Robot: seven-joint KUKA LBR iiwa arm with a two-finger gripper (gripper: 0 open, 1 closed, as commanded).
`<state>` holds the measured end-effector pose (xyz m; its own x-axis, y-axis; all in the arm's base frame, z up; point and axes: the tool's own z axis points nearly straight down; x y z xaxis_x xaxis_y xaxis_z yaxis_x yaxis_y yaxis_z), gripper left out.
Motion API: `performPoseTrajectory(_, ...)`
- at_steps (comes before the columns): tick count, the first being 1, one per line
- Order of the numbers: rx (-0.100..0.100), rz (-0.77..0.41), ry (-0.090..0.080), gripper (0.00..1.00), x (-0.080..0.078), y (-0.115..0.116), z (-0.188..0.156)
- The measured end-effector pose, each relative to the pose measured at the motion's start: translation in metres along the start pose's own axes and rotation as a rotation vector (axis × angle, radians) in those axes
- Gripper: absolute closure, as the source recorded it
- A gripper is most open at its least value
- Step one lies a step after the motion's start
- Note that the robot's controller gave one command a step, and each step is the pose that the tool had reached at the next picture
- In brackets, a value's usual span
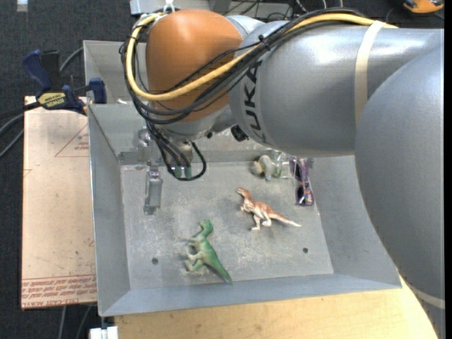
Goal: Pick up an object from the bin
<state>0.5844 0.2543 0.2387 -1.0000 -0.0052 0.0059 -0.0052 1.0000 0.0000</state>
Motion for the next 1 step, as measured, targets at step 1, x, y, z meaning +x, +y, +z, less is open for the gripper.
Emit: performPoseTrajectory(1,-0.001,0.006,-0.007,0.0,-0.0016,-0.0022,-0.0052)
